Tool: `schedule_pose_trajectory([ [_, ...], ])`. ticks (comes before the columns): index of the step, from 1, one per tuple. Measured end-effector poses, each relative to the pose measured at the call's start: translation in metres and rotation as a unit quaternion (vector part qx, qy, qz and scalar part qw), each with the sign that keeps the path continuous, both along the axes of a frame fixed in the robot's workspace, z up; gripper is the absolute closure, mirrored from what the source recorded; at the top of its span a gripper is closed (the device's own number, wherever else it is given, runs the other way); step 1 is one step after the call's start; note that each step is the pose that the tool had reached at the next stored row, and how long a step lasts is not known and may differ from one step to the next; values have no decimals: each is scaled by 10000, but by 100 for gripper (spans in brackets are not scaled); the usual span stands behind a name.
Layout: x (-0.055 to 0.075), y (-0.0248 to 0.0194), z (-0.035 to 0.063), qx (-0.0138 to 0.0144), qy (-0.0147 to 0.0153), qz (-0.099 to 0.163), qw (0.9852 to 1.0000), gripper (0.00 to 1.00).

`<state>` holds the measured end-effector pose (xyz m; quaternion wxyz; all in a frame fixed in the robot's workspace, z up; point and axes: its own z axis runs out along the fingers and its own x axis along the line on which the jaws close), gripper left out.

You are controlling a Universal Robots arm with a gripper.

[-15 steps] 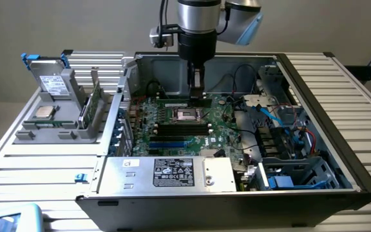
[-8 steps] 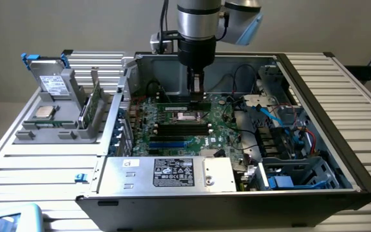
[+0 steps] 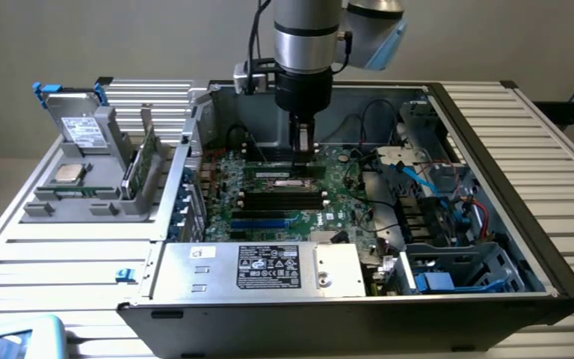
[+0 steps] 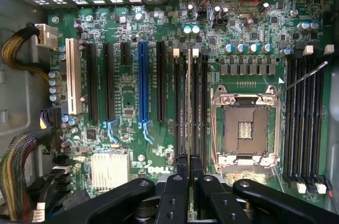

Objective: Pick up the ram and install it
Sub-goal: 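Insert the ram into the slot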

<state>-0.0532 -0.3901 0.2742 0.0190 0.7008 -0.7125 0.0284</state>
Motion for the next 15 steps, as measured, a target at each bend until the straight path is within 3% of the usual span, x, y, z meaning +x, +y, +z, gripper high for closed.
schedule_pose_trajectory([
  [5,0,-1,-79,-30,0,0,10000,87],
  [9,0,-1,-116,-102,0,0,9999,87],
  [10,0,-1,-131,-108,1,0,9999,87],
  [12,0,-5,-168,-98,0,0,10000,87],
  [15,0,-16,-218,-54,0,0,10000,87],
])
